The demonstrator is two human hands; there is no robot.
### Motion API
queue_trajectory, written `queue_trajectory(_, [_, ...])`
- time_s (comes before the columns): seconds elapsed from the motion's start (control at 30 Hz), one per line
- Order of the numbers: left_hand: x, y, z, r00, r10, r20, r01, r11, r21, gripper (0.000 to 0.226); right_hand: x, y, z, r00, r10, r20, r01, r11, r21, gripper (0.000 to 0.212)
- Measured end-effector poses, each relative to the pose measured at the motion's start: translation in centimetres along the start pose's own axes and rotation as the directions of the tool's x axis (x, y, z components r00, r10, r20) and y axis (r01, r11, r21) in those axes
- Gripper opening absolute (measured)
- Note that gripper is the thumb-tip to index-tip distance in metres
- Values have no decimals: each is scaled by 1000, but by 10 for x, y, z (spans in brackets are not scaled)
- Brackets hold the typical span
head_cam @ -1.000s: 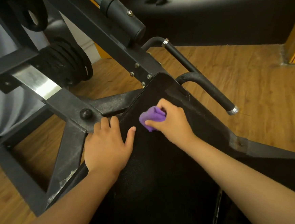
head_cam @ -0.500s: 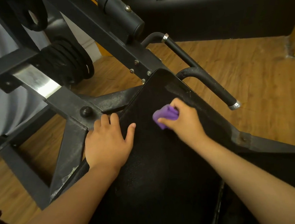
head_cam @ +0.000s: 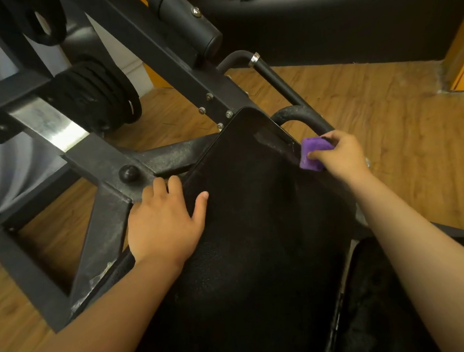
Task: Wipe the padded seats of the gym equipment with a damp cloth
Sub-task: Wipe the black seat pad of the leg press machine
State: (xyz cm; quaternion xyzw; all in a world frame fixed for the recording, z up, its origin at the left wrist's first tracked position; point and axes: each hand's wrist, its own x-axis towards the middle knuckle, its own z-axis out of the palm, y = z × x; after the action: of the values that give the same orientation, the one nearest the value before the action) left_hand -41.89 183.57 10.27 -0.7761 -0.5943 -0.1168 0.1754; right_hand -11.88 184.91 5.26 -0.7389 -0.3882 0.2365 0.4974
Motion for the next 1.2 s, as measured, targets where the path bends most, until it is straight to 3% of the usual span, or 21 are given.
queue_trajectory(0.1, [0, 0, 0, 1000, -2, 0, 2, 1000, 8, 52, -4, 10, 2, 994, 79, 78, -73, 995, -70, 31])
queue_trajectory(0.2, [0, 1, 0, 1000, -1, -2, 1, 1000, 8, 52, -9, 12, 11, 990, 128, 57, -123, 988, -92, 31])
queue_trajectory(0.33, [0, 1, 0, 1000, -4, -3, 4, 1000, 6, 53, -19, -11, 29, 996, 81, 22, -81, 997, 18, 22])
queue_trajectory(0.47, [0, 1, 1, 1000, 0, -4, 0, 1000, 4, 54, -38, -45, 53, 990, -102, 95, 87, 986, 143, 27])
queue_trajectory(0.57, [0, 1, 0, 1000, -5, -1, 5, 1000, 3, 53, -60, -56, 71, 921, -292, 256, 260, 954, 151, 33])
queue_trajectory(0.63, [0, 2, 0, 1000, -7, 2, 7, 1000, 1, 52, -60, -52, 72, 893, -330, 305, 301, 943, 139, 31])
queue_trajectory(0.77, [0, 1, 0, 1000, 8, -4, -8, 1000, 3, 50, -16, -27, 46, 989, -126, 79, 124, 992, 29, 34])
queue_trajectory(0.9, [1, 2, 0, 1000, 11, -6, -11, 1000, -5, 49, 12, -26, 38, 991, 86, -107, -84, 996, 24, 45])
queue_trajectory(1.03, [1, 2, 0, 1000, 2, -8, -2, 1000, -1, 50, 16, -63, 61, 984, 52, -168, -39, 996, 79, 34])
queue_trajectory(1.2, [1, 1, -1, 1000, -9, -2, 9, 1000, -12, 51, 0, -92, 86, 977, -212, 31, 206, 968, 146, 31])
